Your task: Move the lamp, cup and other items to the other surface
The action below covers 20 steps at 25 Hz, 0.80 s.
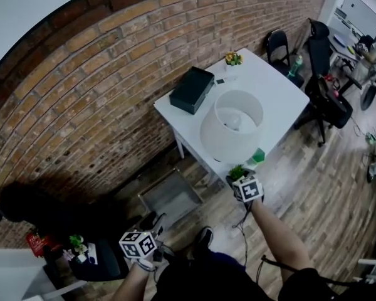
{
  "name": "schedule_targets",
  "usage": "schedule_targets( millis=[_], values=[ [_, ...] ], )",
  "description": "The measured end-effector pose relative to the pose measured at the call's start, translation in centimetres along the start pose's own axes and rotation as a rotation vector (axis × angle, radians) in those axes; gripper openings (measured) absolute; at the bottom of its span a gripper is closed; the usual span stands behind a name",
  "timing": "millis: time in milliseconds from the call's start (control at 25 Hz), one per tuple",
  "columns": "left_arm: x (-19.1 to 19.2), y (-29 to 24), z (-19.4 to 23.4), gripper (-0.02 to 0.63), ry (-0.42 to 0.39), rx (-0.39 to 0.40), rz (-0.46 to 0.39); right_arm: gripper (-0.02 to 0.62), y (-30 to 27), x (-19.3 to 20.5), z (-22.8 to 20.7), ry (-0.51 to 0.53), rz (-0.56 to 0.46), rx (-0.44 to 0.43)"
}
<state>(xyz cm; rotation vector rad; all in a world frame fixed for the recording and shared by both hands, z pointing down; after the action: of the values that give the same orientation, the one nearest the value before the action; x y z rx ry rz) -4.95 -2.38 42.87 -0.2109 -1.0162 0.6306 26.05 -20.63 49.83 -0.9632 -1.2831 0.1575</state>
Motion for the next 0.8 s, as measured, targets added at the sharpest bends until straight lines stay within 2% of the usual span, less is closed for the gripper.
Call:
schedule_targets(
  millis=[120,320,400,560,800],
  values=[
    [0.5,0.0,0.2,0.198,0.012,-0.010,0.006,0.268,-0.4,-0.3,0.3,0.038,-0.021,-0.009],
    [0.8,0.1,0.0,0.196,0.015,-0.006,0.010,0.272,-0.5,-0.1,0.0,0.034,-0.034,0.004],
    [0.8,0.2,0.1,0.196,0.013,-0.006,0.010,0.332,-0.4,-0.1,0.0,0.039,-0.041,0.008],
    [0.6,0.2,0.1,0.196,0.005,0.001,0.016,0.349,0.3,0.3,0.2,0.007,-0.052,0.020],
    [0.1,0.5,-0.3,0.196,-0.018,0.060,0.023,0.342,3.0,1.7,0.8,-0.058,-0.079,0.083]
  ],
)
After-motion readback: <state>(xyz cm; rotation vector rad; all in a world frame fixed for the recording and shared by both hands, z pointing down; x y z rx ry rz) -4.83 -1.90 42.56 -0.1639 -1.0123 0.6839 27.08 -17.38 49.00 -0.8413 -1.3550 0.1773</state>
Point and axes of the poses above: the fingertips, and each gripper's own axes: y backward along the fingers, z to its left, x out of its underside, the point moved 1 cm from there along y, backward along the fingers, and after that the axes turned 7 degrees about -z, right-handed, at the moved point
